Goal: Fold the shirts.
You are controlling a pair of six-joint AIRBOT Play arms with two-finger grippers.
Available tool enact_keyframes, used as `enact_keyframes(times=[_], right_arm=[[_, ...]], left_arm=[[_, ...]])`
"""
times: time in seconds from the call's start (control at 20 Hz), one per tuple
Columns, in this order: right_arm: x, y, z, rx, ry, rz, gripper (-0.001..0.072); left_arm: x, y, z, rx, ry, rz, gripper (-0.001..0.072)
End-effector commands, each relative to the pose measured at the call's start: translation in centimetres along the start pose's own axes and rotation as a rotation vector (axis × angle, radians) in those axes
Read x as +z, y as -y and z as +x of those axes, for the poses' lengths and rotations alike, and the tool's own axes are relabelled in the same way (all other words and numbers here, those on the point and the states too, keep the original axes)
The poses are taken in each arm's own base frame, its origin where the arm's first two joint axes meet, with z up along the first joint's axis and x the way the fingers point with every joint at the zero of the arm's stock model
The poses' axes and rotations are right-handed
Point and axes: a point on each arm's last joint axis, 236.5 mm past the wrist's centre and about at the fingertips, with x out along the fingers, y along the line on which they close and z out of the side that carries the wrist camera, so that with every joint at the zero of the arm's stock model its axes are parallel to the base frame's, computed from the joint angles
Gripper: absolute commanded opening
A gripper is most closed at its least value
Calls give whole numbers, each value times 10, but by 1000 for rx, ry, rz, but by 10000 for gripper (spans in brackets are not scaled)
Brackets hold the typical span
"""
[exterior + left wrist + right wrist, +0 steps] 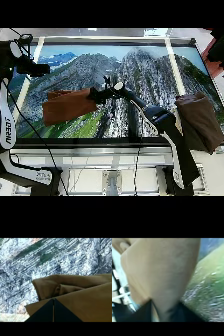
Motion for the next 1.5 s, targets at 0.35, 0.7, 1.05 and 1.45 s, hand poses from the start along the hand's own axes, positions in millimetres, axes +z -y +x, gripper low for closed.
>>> enact_keyframes(times=[0.35,0.7,1.05,1.45], right_arm=[[71,-90,-107,367,159,-100,30],[141,-116,-396,74,599,-278,29],[-32,-62,-636,-559,739,-72,28],[-152,2,-713,-897,833,281,29]], left_arm=[[0,1,0,-5,2,8,10],[-6,4,0,-15,-24,6,10],[-7,23,-2,-98,-30,-14,10],[-3,73,-11,-306,-17,-24,9]])
